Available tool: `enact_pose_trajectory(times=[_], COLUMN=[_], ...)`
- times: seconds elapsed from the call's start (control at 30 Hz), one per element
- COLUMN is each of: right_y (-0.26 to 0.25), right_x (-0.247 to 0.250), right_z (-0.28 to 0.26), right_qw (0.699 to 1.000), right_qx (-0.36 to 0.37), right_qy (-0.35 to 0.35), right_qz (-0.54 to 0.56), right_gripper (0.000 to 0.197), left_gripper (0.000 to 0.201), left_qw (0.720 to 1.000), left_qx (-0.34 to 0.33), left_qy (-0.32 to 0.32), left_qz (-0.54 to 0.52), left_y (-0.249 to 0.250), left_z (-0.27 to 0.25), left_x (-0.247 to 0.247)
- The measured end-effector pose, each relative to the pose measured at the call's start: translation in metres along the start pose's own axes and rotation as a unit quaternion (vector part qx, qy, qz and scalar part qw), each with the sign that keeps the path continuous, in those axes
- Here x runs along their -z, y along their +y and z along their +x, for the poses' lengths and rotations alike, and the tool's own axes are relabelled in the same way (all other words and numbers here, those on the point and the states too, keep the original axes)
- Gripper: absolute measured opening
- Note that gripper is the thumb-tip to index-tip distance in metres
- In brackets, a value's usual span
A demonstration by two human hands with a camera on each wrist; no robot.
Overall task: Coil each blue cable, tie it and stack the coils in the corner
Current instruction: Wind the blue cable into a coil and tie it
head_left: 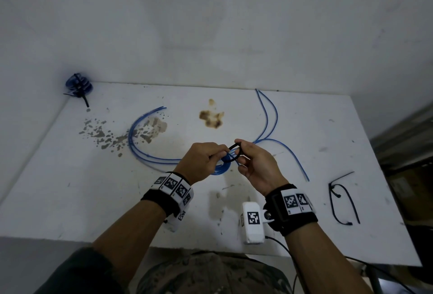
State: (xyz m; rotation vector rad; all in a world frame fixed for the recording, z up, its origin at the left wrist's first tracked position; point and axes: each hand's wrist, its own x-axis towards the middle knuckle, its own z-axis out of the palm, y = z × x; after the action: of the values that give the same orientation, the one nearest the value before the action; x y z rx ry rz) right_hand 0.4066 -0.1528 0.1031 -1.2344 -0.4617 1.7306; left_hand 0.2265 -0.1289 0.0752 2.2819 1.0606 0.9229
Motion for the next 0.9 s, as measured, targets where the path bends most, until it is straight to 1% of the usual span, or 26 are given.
enact_pose_trajectory(times=[0.17,0.33,0.5,0.7,0.77,0.9], right_y=[0.001,0.004,0.005,0.008,0.009,0.011], right_x=[0.001,0.001,-0.002,-0.003,-0.003,-0.003], right_z=[0.001,0.0,-0.001,-0.001,-0.001,0.001], right_qw=[1.0,1.0,0.999,0.998,0.998,0.998], right_qx=[0.001,0.029,0.028,0.058,0.053,0.021], right_qy=[0.004,0.012,0.02,0.027,0.03,0.029], right_qz=[-0.002,-0.002,0.012,0.02,0.022,0.049], right_gripper=[0.017,0.018,0.016,0.018,0.018,0.016], left_gripper=[0.024,0.025,0.024,0.024,0.024,0.021], left_qw=[1.0,1.0,1.0,1.0,1.0,1.0], left_qx=[-0.011,-0.01,-0.012,-0.008,-0.01,-0.011], left_qy=[-0.004,0.0,-0.005,-0.002,-0.005,-0.008], left_qz=[0.012,0.005,0.003,-0.002,0.004,0.005], left_y=[0.001,0.002,0.002,0.002,0.001,0.001], left_z=[0.001,0.002,0.002,0.002,0.001,0.001], left_x=[-0.001,-0.001,-0.002,-0.001,-0.002,-0.002])
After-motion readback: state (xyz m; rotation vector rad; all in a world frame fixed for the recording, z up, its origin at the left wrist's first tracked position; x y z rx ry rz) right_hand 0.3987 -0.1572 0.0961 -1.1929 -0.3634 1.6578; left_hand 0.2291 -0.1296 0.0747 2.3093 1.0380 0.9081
